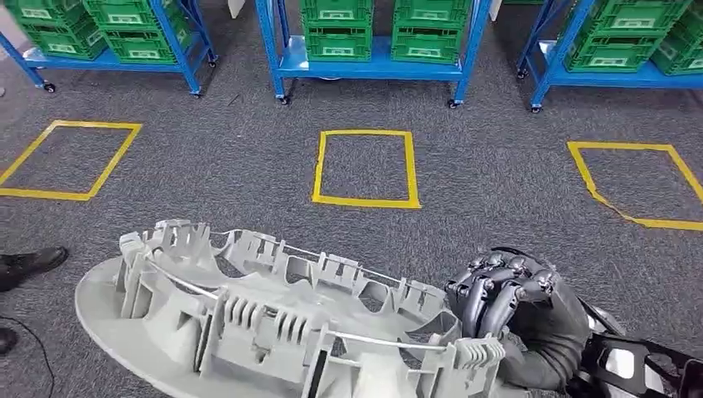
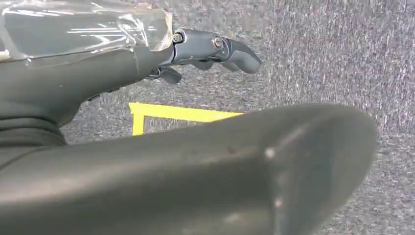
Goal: Take the parts from the cabinet and place them on the table.
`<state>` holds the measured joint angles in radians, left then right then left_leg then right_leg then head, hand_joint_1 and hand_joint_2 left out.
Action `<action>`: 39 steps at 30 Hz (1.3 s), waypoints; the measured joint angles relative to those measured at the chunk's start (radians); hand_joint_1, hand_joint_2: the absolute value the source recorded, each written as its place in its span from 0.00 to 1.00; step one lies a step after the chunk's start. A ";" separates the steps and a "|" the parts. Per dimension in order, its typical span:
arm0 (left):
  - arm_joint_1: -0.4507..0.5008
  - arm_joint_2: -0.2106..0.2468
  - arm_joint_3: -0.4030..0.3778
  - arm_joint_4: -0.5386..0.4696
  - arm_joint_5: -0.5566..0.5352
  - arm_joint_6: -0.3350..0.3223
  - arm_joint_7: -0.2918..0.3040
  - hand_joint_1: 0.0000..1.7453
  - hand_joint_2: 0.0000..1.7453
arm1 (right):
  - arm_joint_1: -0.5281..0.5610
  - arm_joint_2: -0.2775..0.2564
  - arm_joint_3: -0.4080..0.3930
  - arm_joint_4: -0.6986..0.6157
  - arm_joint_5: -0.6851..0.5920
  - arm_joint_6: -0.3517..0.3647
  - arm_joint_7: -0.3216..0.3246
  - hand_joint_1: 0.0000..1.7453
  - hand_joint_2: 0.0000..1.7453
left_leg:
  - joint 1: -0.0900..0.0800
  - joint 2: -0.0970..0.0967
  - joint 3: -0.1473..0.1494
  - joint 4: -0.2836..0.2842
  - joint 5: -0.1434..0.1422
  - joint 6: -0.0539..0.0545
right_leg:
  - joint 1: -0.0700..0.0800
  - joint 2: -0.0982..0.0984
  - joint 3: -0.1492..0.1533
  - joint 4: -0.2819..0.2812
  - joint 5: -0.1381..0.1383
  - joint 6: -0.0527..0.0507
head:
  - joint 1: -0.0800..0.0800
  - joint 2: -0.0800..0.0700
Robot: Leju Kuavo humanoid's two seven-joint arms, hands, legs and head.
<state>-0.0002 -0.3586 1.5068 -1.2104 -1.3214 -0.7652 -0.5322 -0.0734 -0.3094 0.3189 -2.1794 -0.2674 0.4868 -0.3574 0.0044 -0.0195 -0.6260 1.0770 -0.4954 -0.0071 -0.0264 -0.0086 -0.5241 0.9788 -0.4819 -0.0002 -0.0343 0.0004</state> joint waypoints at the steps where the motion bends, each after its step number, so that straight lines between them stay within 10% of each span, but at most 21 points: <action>1: -0.001 0.001 0.000 0.000 -0.003 0.000 -0.002 0.00 0.00 | -0.001 0.001 0.002 -0.001 0.001 0.002 0.001 1.00 1.00 | 0.004 0.008 -0.039 0.092 -0.047 -0.006 | 0.002 -0.008 -0.002 0.000 0.001 -0.003 | 0.000 0.000; 4: 0.000 0.000 0.000 0.000 -0.009 -0.003 -0.007 0.00 0.00 | 0.001 0.003 0.005 0.000 0.008 0.005 0.002 1.00 1.00 | 0.008 0.015 -0.101 0.236 -0.089 -0.012 | 0.004 -0.033 -0.006 0.001 0.001 -0.003 | -0.001 0.000; 7: 0.000 0.002 0.000 0.000 -0.009 -0.005 -0.010 0.00 0.00 | -0.001 0.003 0.008 -0.001 0.010 0.006 0.002 1.00 1.00 | 0.006 0.035 0.022 0.011 0.020 -0.004 | 0.005 -0.059 -0.003 0.001 0.001 -0.002 | -0.001 0.000; 8: -0.001 0.002 0.000 0.000 -0.009 -0.005 -0.010 0.00 0.00 | -0.003 0.003 0.008 -0.001 0.010 0.006 0.002 1.00 1.00 | 0.000 0.087 0.068 -0.076 0.035 0.004 | 0.007 -0.066 -0.001 0.000 0.000 -0.001 | -0.001 0.000; 9: -0.004 0.003 0.000 0.000 -0.009 -0.006 -0.011 0.00 0.00 | -0.003 0.003 0.008 -0.002 0.010 0.006 0.001 1.00 1.00 | -0.012 0.098 0.070 -0.086 0.027 0.012 | 0.017 -0.072 -0.004 0.003 -0.002 0.005 | 0.000 0.000; 13: 0.000 0.002 0.000 0.000 0.037 -0.006 0.011 0.00 0.00 | 0.003 0.005 0.009 -0.002 0.023 0.022 -0.013 1.00 1.00 | -0.010 0.051 0.070 -0.098 0.039 0.038 | 0.018 -0.103 0.001 -0.004 -0.004 0.025 | 0.000 0.000; 15: 0.000 0.001 0.000 0.000 0.067 -0.004 0.022 0.00 0.00 | 0.003 0.005 0.008 -0.003 0.031 0.026 -0.016 1.00 1.00 | -0.002 0.032 0.073 -0.106 0.051 0.050 | 0.011 -0.023 -0.032 0.068 -0.048 0.018 | 0.008 0.000; 17: -0.002 0.000 0.000 0.000 0.094 0.011 0.036 0.00 0.00 | 0.003 0.007 0.010 -0.003 0.038 0.029 -0.015 1.00 1.00 | -0.004 0.008 0.067 -0.106 0.055 0.055 | 0.011 0.001 -0.116 0.245 -0.118 0.006 | 0.013 0.000; 19: -0.002 -0.002 0.000 0.004 0.118 0.043 0.036 0.00 0.00 | 0.007 0.008 0.011 -0.003 0.049 0.027 -0.008 1.00 1.00 | -0.006 -0.022 0.064 -0.103 0.055 0.056 | 0.011 0.004 -0.167 0.337 -0.133 0.014 | 0.013 0.000; 23: -0.002 -0.003 0.000 0.014 0.122 0.080 0.021 0.00 0.00 | 0.015 0.008 0.017 -0.006 0.061 0.018 -0.006 1.00 1.00 | -0.004 -0.078 0.062 -0.087 0.050 0.048 | 0.004 0.048 -0.041 0.047 -0.003 0.045 | 0.014 0.000; 24: -0.003 -0.003 -0.001 0.017 0.121 0.084 0.016 0.00 0.00 | 0.019 0.008 0.018 -0.007 0.065 0.018 -0.008 1.00 1.00 | -0.011 -0.090 0.055 -0.076 0.046 0.041 | 0.007 0.076 -0.034 0.022 0.003 0.031 | 0.014 0.000; 28: 0.001 -0.004 0.001 0.023 0.115 0.086 0.004 0.00 0.00 | 0.022 0.013 0.023 -0.009 0.075 0.018 -0.010 1.00 1.00 | -0.004 -0.120 0.036 -0.077 0.051 0.022 | 0.005 0.036 -0.033 0.019 0.012 0.002 | 0.014 0.000; 31: -0.005 -0.004 0.000 0.025 0.108 0.083 0.000 0.00 0.00 | 0.024 0.017 0.027 -0.010 0.080 0.018 -0.010 1.00 1.00 | -0.003 -0.001 -0.023 0.053 -0.031 0.002 | 0.006 0.006 -0.031 0.017 0.012 -0.009 | 0.003 0.000; 34: -0.008 -0.005 0.000 0.033 0.105 0.076 0.000 0.00 0.00 | 0.026 0.019 0.031 -0.010 0.082 0.018 -0.010 1.00 1.00 | 0.007 0.014 -0.120 0.251 -0.099 -0.009 | 0.007 -0.031 -0.033 0.018 0.010 -0.011 | 0.003 0.000; 37: -0.009 -0.004 0.000 0.037 0.105 0.076 0.000 0.00 0.00 | 0.025 0.020 0.033 -0.010 0.082 0.018 -0.010 1.00 1.00 | 0.009 0.027 -0.032 0.081 -0.006 -0.005 | 0.009 -0.066 -0.031 0.018 0.008 -0.011 | 0.003 0.000; 39: -0.010 -0.003 0.000 0.037 0.105 0.076 0.000 0.00 0.00 | 0.025 0.022 0.033 -0.011 0.082 0.018 -0.010 1.00 1.00 | -0.005 0.106 0.055 -0.078 0.027 0.011 | 0.014 -0.084 -0.028 0.018 0.006 -0.007 | 0.003 0.000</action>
<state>-0.0105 -0.3613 1.5064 -1.1734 -1.2161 -0.6889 -0.5322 -0.0485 -0.2872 0.3521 -2.1904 -0.1854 0.5043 -0.3670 -0.0007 0.0866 -0.5714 0.9990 -0.4684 0.0038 -0.0128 -0.0931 -0.5517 0.9967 -0.4764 -0.0071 -0.0317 0.0004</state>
